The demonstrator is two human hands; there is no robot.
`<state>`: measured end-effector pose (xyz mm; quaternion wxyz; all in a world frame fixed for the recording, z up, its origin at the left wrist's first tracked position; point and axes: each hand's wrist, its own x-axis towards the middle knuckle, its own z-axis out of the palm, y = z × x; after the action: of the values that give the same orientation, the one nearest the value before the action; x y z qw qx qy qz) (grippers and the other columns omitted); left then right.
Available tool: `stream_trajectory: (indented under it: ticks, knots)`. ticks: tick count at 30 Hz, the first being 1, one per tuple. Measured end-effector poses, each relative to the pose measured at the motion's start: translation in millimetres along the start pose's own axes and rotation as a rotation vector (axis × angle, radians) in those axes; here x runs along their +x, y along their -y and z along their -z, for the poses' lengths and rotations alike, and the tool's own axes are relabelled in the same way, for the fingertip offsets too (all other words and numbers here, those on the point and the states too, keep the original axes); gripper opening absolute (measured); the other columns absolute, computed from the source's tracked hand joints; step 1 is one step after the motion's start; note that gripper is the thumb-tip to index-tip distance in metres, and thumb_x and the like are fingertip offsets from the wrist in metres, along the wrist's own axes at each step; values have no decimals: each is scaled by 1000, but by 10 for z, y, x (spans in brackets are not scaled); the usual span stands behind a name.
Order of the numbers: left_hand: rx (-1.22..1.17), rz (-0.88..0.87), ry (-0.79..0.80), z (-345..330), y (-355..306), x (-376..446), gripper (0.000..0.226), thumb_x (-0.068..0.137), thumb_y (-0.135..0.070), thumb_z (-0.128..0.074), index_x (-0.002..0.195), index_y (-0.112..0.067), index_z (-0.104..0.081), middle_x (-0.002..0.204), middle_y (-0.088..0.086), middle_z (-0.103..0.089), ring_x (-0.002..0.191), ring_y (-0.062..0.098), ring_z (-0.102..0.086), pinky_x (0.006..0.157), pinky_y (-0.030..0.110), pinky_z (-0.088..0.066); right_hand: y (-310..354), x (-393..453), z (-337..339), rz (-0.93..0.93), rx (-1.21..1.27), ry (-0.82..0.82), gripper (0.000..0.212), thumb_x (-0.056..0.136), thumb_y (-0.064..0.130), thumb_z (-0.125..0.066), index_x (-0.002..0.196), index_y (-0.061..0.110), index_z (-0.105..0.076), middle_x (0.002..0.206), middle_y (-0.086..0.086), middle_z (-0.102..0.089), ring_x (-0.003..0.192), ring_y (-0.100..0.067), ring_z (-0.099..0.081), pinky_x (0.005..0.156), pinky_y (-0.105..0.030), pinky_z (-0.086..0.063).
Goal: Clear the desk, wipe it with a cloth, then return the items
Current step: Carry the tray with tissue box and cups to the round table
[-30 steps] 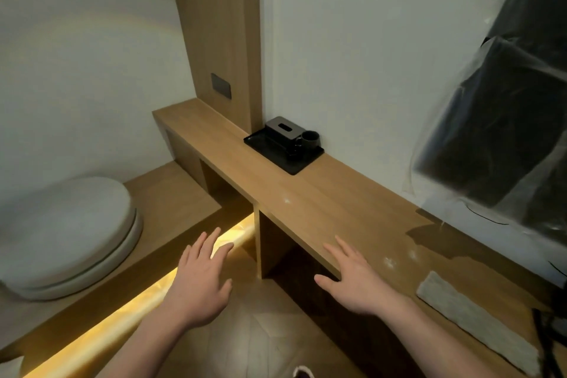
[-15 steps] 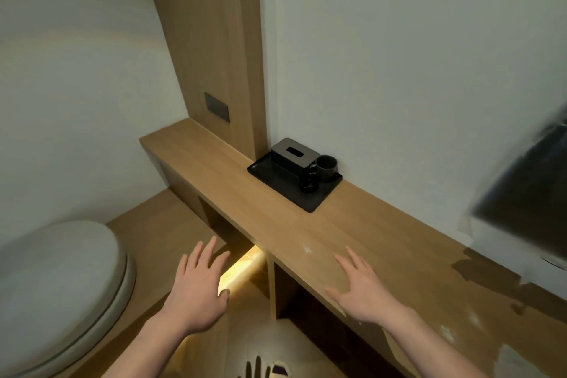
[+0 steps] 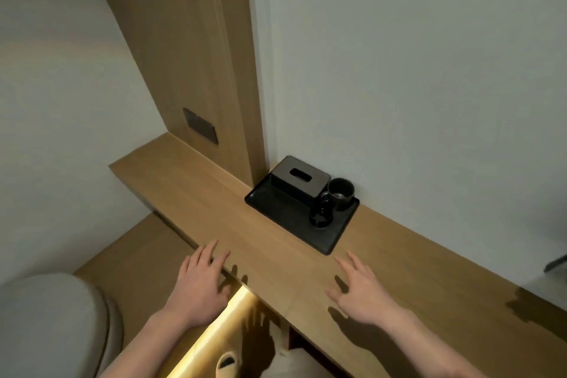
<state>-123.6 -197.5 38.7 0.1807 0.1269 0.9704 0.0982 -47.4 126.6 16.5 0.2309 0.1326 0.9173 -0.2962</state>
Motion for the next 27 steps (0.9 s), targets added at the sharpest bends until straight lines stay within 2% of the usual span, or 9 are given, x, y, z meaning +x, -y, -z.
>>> stream_trajectory:
  ticks: [4, 8, 12, 15, 18, 21, 27]
  knots:
    - [-30, -90, 43, 92, 63, 668, 77, 96, -42, -60, 162, -35, -19, 172, -2, 0, 158, 24, -4, 128, 46, -6, 53, 359, 63, -66, 46, -62, 83, 97, 56, -57, 164, 38, -11, 172, 8, 5, 159, -24, -6, 126, -47, -14]
    - [-47, -173, 98, 193, 137, 1396, 79, 96, -39, -62, 162, -32, -20, 172, -1, -4, 157, 23, -9, 128, 45, -10, 222, 718, 98, -180, 97, -128, 80, 98, 57, -56, 163, 36, -15, 172, 8, -3, 157, -25, -14, 123, -49, -25]
    - [-34, -249, 116, 276, 220, 2154, 77, 95, -37, -64, 160, -31, -24, 170, -2, -12, 154, 22, -20, 127, 44, -20, 501, 989, 198, -246, 135, -214, 64, 104, 40, -57, 159, 30, -27, 162, 6, -33, 147, -17, -37, 115, -33, -37]
    - [-20, -300, 159, 233, 288, 2699, 77, 92, -34, -65, 160, -28, -28, 168, 0, -21, 151, 22, -28, 123, 40, -30, 585, 1228, 186, -330, 211, -261, 60, 101, 37, -61, 155, 30, -35, 152, 7, -45, 129, -11, -50, 110, -32, -44]
    - [-50, -315, 231, 182, 262, 3080, 77, 92, -33, -65, 160, -25, -29, 168, 0, -17, 152, 22, -23, 123, 41, -30, 569, 1440, 82, -394, 288, -313, 58, 99, 32, -65, 151, 23, -42, 149, 4, -48, 131, -16, -51, 110, -34, -45]
    - [-49, -277, 261, 100, 247, 3381, 76, 93, -31, -64, 159, -22, -29, 167, 2, -18, 149, 25, -28, 120, 42, -34, 471, 1610, 1, -443, 358, -366, 59, 98, 26, -69, 151, 19, -45, 149, 1, -51, 133, -16, -52, 107, -29, -44]
    - [-50, -207, 288, -78, 121, 3776, 80, 92, -31, -65, 161, -20, -25, 167, 3, -17, 150, 29, -28, 120, 44, -34, 230, 2003, -84, -549, 436, -412, 60, 97, 22, -67, 152, 20, -44, 148, -3, -50, 133, -24, -51, 106, -37, -46]
